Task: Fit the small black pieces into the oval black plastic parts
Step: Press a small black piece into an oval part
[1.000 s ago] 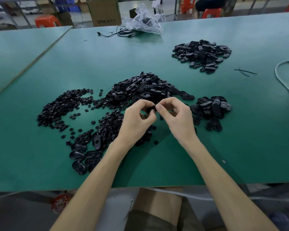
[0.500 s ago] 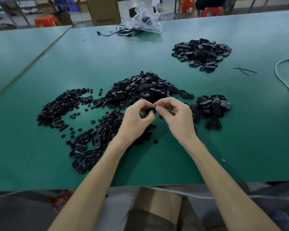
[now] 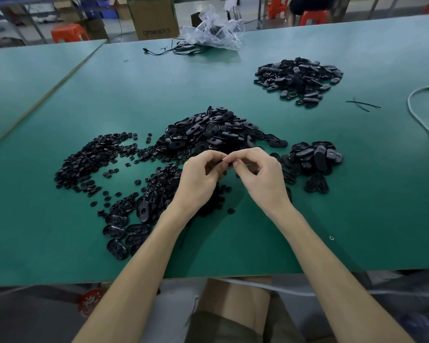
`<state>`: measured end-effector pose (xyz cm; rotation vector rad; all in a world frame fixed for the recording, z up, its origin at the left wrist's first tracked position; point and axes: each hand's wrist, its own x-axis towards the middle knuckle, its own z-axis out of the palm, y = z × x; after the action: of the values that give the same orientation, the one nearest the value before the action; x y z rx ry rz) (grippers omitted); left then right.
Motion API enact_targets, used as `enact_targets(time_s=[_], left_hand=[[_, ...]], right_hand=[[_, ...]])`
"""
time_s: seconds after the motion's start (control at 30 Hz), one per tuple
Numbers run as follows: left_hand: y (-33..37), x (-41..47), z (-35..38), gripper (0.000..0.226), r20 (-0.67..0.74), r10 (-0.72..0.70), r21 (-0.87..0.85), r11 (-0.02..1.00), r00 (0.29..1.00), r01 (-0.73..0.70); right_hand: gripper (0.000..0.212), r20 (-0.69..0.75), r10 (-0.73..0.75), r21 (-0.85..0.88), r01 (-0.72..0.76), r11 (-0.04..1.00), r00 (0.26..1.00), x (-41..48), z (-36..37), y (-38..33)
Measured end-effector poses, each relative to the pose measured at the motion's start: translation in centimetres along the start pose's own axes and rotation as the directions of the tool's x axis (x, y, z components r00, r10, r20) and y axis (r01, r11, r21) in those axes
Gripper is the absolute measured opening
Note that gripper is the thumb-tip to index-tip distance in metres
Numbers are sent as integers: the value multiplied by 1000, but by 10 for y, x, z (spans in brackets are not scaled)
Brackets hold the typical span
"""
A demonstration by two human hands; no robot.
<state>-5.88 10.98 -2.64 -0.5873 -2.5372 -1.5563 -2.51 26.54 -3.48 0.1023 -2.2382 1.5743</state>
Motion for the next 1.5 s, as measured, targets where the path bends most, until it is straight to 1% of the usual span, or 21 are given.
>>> enact_targets(time_s=[0.17,0.27,0.37,0.43,0.5,0.57,0.67,0.73,0.83,0.9,1.0,1.07,1.13,1.17,1.23,1.3,1.4,1.5], left_hand=[[-1,-1,-1,17,30,-2,9,1000,1000,2],[-2,-1,0,14,28,-10,16,1000,1000,10],[-1,-1,0,17,-2,4,12,1000,1000,-4],[1,-1,0,15,-37,31,39,999,999,-29],[3,-1,1,18,-46,64,69,996,997,-60],[3,-1,2,25,-37,74,93,993,997,-70],[2,-2,1,29,-29,40,135,990,999,-35],[-1,-2,0,29,-8,16,171,985,1000,-15],[-2,-3,2,28,19,13,205,979,1000,-16],[-2,-2,2,26,23,12,213,977,1000,-16],[-1,-3,1,26,-24,59,190,980,998,-53],[-1,-3,1,25,-54,96,177,980,994,-86],[-2,-3,1,25,-45,90,180,980,995,-80],[-3,-3,1,26,-42,83,181,981,996,-74],[-2,-2,2,27,-49,78,180,981,996,-68],[-2,-2,2,27,-62,72,181,982,995,-60],[-2,-1,1,27,-74,48,200,979,996,-32],[-1,-2,1,24,-56,11,215,977,998,1]], right_hand=[[35,-1,1,-24,-2,1000,1000,-1,1,0],[36,12,-9,-45,10,999,1000,-1,0,-1],[32,8,-14,-37,14,999,1000,-2,0,-4],[31,-23,-28,-25,27,999,999,-2,0,-7],[30,-107,-44,-30,41,999,993,-2,0,-10],[24,-240,-27,-10,25,1000,970,-2,-2,-11],[20,-441,94,95,-58,994,892,2,-7,-9],[24,-510,171,148,-109,983,843,6,-11,-6],[35,-550,254,192,-175,966,795,8,-14,-4],[48,-555,273,214,-182,960,786,9,-14,-5],[62,-528,266,222,-171,960,806,9,-15,-4],[62,-506,241,188,-167,968,828,8,-14,-4],[55,-474,221,130,-180,975,852,8,-12,-3],[50,-448,208,80,-193,978,869,7,-11,-1],[45,-374,180,-77,-223,972,910,6,-10,2],[49,-296,160,-252,-239,938,942,7,-8,5],[57,-220,163,-461,-250,852,962,8,-5,6],[49,-218,180,-526,-271,806,959,8,-4,8]])
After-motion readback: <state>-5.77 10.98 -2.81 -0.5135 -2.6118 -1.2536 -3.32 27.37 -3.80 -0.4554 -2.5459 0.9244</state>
